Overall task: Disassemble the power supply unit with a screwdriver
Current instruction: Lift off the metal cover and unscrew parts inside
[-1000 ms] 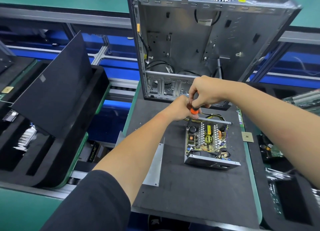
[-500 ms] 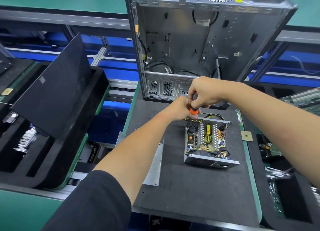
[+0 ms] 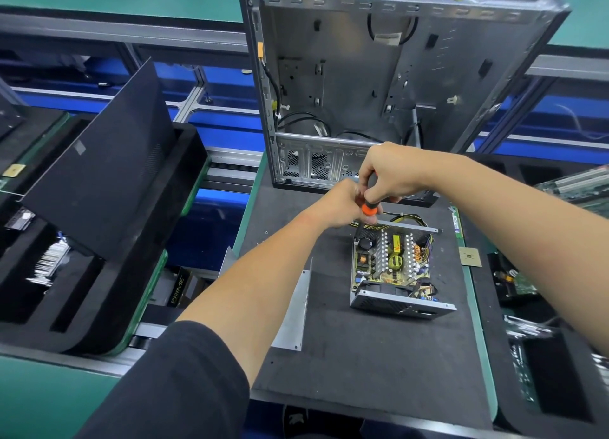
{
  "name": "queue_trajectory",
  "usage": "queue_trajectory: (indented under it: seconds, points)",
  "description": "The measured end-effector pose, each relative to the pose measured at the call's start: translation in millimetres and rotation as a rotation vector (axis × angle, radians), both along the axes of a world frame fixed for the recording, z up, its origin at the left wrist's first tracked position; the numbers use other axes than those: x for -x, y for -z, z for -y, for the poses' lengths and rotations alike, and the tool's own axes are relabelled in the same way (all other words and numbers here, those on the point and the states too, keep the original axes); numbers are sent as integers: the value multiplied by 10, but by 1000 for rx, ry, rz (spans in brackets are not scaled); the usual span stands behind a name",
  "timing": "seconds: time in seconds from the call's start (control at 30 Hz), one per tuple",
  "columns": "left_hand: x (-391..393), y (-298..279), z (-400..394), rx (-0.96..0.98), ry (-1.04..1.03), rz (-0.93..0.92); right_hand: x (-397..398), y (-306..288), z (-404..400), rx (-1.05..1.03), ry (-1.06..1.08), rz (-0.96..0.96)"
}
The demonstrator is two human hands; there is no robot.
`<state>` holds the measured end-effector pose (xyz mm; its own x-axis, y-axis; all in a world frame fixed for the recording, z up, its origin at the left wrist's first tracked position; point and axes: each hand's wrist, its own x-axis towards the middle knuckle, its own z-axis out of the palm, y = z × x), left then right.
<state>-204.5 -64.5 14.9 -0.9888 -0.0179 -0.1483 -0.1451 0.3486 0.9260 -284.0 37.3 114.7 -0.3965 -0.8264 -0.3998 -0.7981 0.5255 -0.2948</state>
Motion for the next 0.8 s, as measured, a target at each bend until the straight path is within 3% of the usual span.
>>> queue_trajectory:
  seconds: [0.47,0.57,0.63,0.73,0.8]
  points:
    - [-97,-4,15,-67,-45,-18,16,-30,20,-30,-51,8]
    - [-181,34,178,-75,-145,-12,7,-23,19,-25,-40,1]
    - [-262,99,302,39,-184,117,11,-26,10,-19,-43,10]
    - [-367,189,308,276,-73,370,28,-40,0,-2,-45,16]
    - [-367,200,207,213,-73,431,38,-38,-12,4,-41,11]
